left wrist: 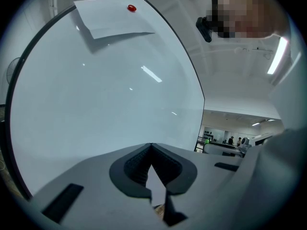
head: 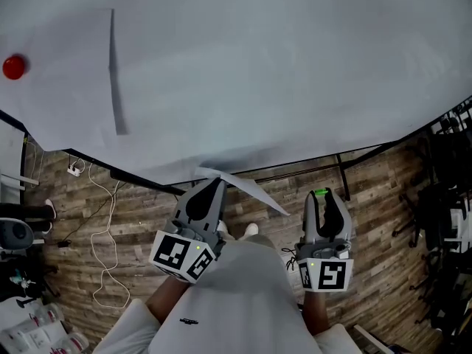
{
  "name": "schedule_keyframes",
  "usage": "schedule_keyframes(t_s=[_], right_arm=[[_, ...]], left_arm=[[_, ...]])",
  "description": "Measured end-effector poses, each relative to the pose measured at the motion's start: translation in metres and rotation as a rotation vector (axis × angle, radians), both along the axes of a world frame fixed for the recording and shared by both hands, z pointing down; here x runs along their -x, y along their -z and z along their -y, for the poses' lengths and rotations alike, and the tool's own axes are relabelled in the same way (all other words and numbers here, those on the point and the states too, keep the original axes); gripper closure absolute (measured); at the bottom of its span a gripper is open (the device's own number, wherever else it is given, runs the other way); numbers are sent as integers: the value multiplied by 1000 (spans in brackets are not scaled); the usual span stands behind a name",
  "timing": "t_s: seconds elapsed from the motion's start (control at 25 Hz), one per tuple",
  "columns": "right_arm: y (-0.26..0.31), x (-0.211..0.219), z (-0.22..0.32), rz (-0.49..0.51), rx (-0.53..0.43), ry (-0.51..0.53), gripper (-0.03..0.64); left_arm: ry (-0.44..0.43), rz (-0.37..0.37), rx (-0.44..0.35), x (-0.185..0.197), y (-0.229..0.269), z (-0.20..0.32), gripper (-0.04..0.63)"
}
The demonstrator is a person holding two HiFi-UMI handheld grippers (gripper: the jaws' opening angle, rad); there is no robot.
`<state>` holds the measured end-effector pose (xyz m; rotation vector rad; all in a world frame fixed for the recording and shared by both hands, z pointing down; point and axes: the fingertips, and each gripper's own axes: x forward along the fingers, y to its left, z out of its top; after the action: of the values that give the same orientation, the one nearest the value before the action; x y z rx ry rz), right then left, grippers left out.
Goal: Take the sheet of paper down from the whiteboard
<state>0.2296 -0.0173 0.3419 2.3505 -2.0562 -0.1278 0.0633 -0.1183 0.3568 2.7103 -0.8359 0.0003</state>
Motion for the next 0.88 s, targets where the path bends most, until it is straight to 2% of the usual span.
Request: schedule_keyframes(t_s=[0.88], right_arm=[[3,-1,10,-31,11,-2,488]], left_arm=[[-7,-12,-1,-6,-1,13,591]])
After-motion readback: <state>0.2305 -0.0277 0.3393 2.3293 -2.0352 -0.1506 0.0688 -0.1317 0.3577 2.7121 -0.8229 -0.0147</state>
